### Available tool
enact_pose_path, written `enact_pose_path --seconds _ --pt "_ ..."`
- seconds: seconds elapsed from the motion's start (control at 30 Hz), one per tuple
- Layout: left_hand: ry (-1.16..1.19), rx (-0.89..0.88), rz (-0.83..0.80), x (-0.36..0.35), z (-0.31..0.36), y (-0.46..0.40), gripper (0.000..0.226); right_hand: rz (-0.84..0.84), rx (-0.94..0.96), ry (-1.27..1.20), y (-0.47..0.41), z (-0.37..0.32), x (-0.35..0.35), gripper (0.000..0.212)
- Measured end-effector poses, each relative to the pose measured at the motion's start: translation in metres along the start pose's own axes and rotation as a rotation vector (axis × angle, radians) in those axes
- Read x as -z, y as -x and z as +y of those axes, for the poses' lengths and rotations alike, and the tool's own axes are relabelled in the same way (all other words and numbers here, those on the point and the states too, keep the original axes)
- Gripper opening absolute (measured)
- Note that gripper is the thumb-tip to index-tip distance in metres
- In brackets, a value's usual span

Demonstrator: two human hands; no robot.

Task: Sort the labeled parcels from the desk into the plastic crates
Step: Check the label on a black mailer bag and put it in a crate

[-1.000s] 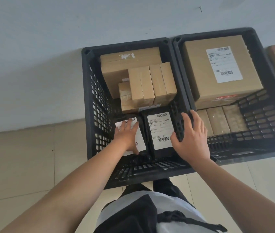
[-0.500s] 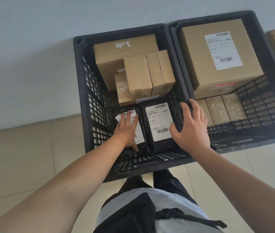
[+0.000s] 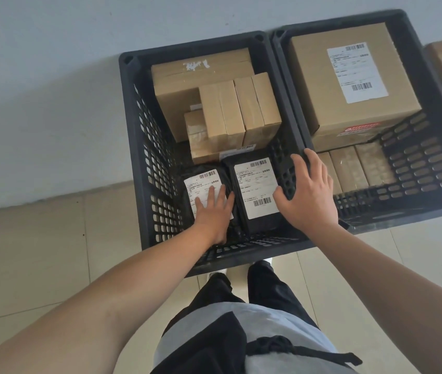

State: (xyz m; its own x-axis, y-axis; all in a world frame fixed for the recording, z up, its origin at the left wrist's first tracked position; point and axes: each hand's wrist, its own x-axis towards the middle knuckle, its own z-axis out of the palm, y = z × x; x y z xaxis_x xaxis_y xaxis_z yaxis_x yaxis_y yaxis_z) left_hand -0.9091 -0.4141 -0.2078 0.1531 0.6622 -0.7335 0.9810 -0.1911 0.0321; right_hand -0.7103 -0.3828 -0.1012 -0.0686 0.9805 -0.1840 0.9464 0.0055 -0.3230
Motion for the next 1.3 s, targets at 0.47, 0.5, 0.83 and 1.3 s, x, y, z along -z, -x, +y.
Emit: enact_pose_path --seconds 0.47,0.5,0.83,1.3 --pt "0.088 -0.031 0.02 0.008 0.0 -0.001 0.132 0.016 0.023 -0.028 0.002 0.002 -0.001 0.073" --pt "0.163 -0.033 0.002 0.012 -0.001 0.0 0.133 0.015 0.023 -0.04 0.002 0.002 0.0 0.073" --pt "1.279 0.151 0.383 0.071 0.051 0.075 0.048 0.03 -0.034 -0.538 0.032 0.034 0.042 0.066" --pt "1.442 -0.403 0.216 0.174 0.411 0.12 0.015 0.641 -0.452 -1.131 0.182 0.316 0.165 0.032"
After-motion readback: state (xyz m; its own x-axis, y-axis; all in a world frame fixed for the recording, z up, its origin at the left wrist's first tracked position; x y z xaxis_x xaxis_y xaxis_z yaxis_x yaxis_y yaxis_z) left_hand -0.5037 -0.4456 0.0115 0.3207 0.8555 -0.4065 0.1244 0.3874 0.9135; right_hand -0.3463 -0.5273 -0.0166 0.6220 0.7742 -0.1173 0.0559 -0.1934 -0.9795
